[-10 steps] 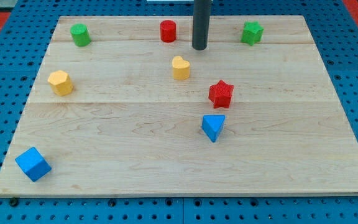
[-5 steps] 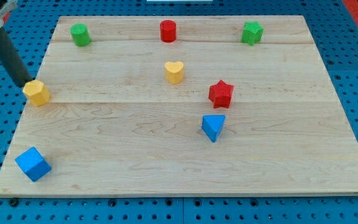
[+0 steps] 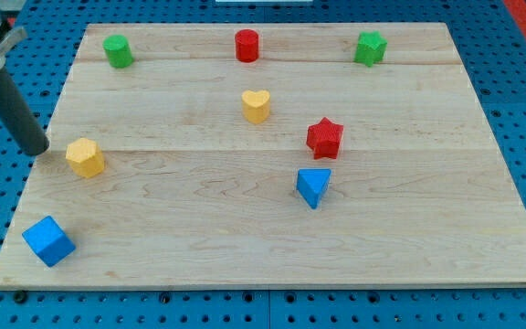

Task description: Push the yellow hexagon towards the center

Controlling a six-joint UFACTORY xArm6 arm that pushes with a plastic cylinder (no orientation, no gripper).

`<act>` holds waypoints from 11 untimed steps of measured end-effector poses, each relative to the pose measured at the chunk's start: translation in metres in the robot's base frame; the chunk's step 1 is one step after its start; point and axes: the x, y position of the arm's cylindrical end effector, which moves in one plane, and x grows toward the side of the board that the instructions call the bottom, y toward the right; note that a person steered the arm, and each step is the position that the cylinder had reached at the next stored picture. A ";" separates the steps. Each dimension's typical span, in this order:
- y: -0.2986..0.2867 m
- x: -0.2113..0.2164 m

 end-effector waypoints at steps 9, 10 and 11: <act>0.215 0.012; 0.227 0.030; 0.213 0.095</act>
